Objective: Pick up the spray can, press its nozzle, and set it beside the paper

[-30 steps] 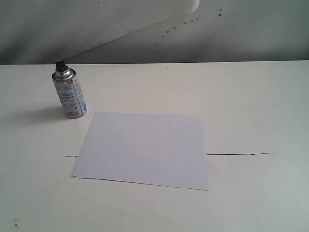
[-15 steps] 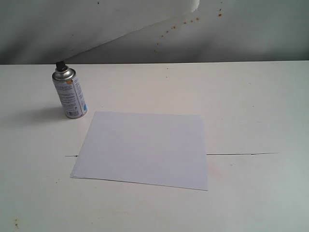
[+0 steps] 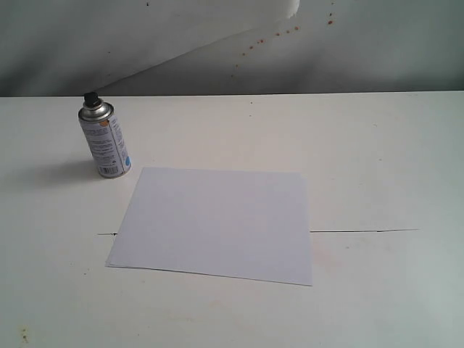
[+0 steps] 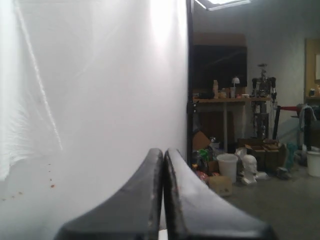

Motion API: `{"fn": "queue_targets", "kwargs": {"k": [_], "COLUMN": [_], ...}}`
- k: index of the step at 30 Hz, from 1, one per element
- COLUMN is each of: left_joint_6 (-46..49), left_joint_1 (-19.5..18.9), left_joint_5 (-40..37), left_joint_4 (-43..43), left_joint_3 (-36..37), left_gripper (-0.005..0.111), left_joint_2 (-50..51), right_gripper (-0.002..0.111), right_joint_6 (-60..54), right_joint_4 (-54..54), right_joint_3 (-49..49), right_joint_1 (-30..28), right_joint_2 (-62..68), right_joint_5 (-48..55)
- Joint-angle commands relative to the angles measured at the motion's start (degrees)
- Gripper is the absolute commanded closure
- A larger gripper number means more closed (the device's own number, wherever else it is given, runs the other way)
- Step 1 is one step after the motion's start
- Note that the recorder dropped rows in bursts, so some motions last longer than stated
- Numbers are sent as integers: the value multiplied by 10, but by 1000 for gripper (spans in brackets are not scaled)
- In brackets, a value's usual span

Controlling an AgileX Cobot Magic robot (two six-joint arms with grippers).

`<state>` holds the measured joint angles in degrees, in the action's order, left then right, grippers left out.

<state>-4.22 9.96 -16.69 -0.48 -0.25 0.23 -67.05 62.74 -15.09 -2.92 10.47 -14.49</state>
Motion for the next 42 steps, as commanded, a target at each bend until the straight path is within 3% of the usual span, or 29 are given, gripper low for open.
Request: {"fn": "queue_targets", "kwargs": {"k": [1,8,18,26,32,42], "left_joint_6": [2,2,2,2,2,2], "left_joint_1": [3,3,3,3,3,3], "left_joint_5": [4,4,4,4,4,4], "left_joint_4": [0,0,0,0,0,0], "left_joint_3": [3,3,3,3,3,3], "left_gripper": [105,105,105,105,105,105], "left_joint_2": [-2,-2,-2,-2,-2,-2], "right_gripper": [108,108,108,108,108,108], "right_joint_6": [147,351,575,581,581,582], "right_joint_4": [-189,-328,-539,-562,-550,-574], "right_joint_3": [0,-1,-4,28,151,151], "right_joint_1": [-4,-4,-4,-4,-4,-6], "right_joint_2": [-1,-1,-1,-1,-1,-85], "right_joint_5": [36,63,283,286,206,245]}}
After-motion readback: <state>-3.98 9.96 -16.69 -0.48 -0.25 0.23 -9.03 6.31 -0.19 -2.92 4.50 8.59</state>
